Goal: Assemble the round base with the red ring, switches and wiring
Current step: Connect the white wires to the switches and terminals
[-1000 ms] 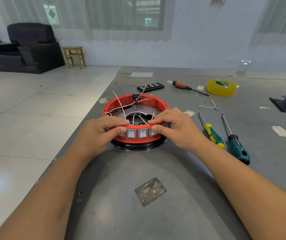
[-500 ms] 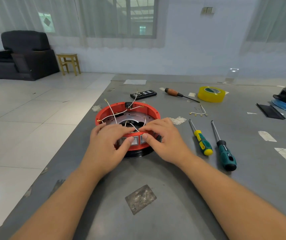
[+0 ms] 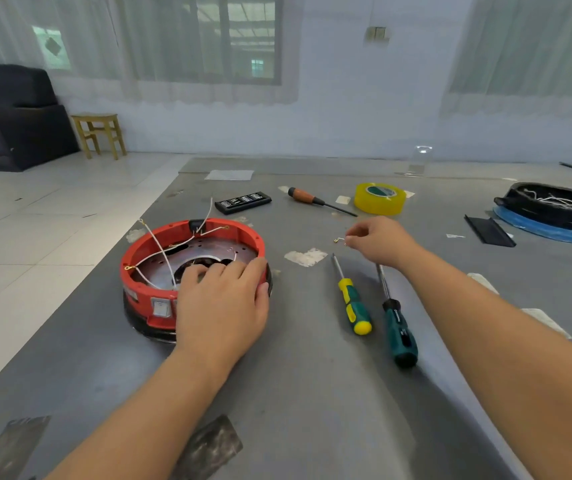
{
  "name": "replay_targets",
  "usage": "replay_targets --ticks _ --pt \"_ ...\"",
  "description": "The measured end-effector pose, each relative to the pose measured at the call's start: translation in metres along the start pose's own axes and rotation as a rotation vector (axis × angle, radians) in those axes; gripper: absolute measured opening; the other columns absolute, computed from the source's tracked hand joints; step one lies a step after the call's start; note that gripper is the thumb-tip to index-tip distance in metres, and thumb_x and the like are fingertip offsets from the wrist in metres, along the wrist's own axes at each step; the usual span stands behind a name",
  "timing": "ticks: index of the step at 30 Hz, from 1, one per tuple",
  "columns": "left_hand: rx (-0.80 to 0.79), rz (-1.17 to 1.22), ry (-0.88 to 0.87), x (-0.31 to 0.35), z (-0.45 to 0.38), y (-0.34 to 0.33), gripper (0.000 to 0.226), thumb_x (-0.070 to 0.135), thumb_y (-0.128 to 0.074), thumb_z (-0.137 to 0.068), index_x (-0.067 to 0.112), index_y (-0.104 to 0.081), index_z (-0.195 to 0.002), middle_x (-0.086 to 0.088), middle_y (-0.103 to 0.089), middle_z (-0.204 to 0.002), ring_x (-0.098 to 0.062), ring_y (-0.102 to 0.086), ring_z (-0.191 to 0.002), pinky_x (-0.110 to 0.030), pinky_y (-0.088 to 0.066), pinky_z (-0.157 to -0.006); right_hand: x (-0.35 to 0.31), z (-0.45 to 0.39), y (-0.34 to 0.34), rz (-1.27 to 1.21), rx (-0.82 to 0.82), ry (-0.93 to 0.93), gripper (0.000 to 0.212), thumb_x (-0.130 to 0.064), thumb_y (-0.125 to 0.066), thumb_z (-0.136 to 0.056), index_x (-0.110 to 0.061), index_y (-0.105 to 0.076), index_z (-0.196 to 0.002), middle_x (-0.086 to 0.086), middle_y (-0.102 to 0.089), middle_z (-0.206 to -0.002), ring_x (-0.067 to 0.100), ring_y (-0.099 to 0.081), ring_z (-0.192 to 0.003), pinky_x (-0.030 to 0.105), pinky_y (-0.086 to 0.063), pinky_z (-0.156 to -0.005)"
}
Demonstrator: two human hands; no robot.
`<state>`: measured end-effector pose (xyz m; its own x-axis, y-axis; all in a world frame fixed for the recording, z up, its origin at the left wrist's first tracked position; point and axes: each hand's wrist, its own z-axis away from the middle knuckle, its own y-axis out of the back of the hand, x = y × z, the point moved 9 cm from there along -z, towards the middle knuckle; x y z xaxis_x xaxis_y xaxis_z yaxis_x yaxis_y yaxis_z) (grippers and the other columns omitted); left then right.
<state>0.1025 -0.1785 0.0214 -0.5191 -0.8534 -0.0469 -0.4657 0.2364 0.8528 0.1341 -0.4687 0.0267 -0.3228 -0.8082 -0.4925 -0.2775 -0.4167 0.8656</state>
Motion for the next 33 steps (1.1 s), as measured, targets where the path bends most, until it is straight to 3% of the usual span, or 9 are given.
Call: replay_targets --ticks 5,9,11,14,18,22,25,29,33 --pt "0.245 -0.048 -0.025 -0.002 0.005 -0.006 0.036 0.028 -0.051 -0.097 0.024 -0.071 -0.126 -0.001 -0.075 -0.095 -0.030 -0.068 -0.085 -0.043 -0.039 -0.074 0.052 -0.047 -0.016 -0.015 -0.011 -0.092 0.040 -0.034 -0.071 -0.094 -0.021 -0.068 -0.132 0.013 -0.062 -0.132 0.028 -0.060 -0.112 0.027 -0.042 -0.087" --pt "0.316 -0.041 -0.044 -0.004 0.004 -0.006 0.035 0.028 -0.049 -0.100 0.025 -0.070 -0.127 0.002 -0.074 -0.095 -0.029 -0.068 -0.085 -0.044 -0.040 -0.075 0.063 -0.062 -0.026 -0.090 0.074 -0.041 0.024 -0.039 -0.075 -0.091 -0.026 -0.076 -0.112 0.002 -0.068 -0.103 0.020 -0.061 -0.095 0.029 -0.045 -0.078" --pt "0.311 -0.045 -0.036 -0.003 0.003 -0.006 0.035 0.029 -0.050 -0.099 0.025 -0.071 -0.127 0.003 -0.074 -0.094 -0.028 -0.068 -0.084 -0.044 -0.040 -0.076 0.066 -0.065 -0.028 -0.128 0.098 -0.019 0.009 -0.036 -0.076 -0.091 -0.030 -0.076 -0.097 -0.001 -0.072 -0.096 0.016 -0.062 -0.086 0.029 -0.047 -0.075" --pt "0.317 -0.027 -0.041 -0.002 0.002 -0.005 0.034 0.029 -0.052 -0.098 0.025 -0.072 -0.126 0.003 -0.075 -0.095 -0.028 -0.069 -0.084 -0.044 -0.041 -0.077 0.072 -0.066 -0.029 -0.158 0.065 -0.023 0.008 -0.035 -0.077 -0.090 -0.028 -0.076 -0.094 -0.001 -0.071 -0.086 0.013 -0.061 -0.073 0.027 -0.046 -0.067" --pt "0.327 -0.009 -0.044 -0.002 0.003 -0.004 0.034 0.029 -0.054 -0.097 0.024 -0.072 -0.125 0.002 -0.075 -0.095 -0.029 -0.069 -0.084 -0.044 -0.042 -0.076 0.072 -0.064 -0.029 -0.170 0.046 -0.021 0.008 -0.034 -0.077 -0.090 -0.029 -0.073 -0.093 -0.005 -0.071 -0.089 0.014 -0.062 -0.078 0.026 -0.045 -0.064" --pt "0.325 -0.002 -0.028 -0.003 0.003 -0.002 0.034 0.028 -0.053 -0.097 0.025 -0.073 -0.125 0.003 -0.075 -0.094 -0.028 -0.069 -0.083 -0.043 -0.041 -0.075 0.062 -0.054 -0.020 -0.133 0.151 0.058 0.009 -0.033 -0.076 -0.091 -0.029 -0.068 -0.091 -0.007 -0.063 -0.088 0.012 -0.058 -0.082 0.027 -0.043 -0.067" --pt "0.290 0.016 -0.009 -0.005 0.003 0.000 0.035 0.027 -0.054 -0.096 0.025 -0.073 -0.126 0.003 -0.076 -0.092 -0.028 -0.069 -0.083 -0.042 -0.039 -0.074 0.039 -0.039 -0.008 -0.178 0.207 0.149 0.007 -0.033 -0.075 -0.092 -0.030 -0.069 -0.094 -0.013 -0.063 -0.087 0.004 -0.057 -0.081 0.017 -0.041 -0.065" --pt "0.166 0.036 0.009 -0.005 0.000 -0.001 0.040 0.027 -0.052 -0.095 0.027 -0.074 -0.129 0.002 -0.078 -0.094 -0.028 -0.070 -0.081 -0.042 -0.041 -0.071 -0.010 -0.005 0.005 -0.350 0.191 0.268 0.006 -0.030 -0.078 -0.089 -0.029 -0.073 -0.087 -0.008 -0.063 -0.075 -0.002 -0.054 -0.064 0.010 -0.041 -0.059" --pt "0.113 0.101 0.018 -0.007 0.005 0.014 0.035 0.021 -0.063 -0.095 0.024 -0.073 -0.129 -0.001 -0.079 -0.088 -0.031 -0.072 -0.077 -0.042 -0.045 -0.070 -0.063 0.039 0.000 -0.464 0.108 0.362 0.006 -0.024 -0.076 -0.090 -0.028 -0.074 -0.086 0.002 -0.074 -0.081 0.011 -0.063 -0.072 0.026 -0.052 -0.070"
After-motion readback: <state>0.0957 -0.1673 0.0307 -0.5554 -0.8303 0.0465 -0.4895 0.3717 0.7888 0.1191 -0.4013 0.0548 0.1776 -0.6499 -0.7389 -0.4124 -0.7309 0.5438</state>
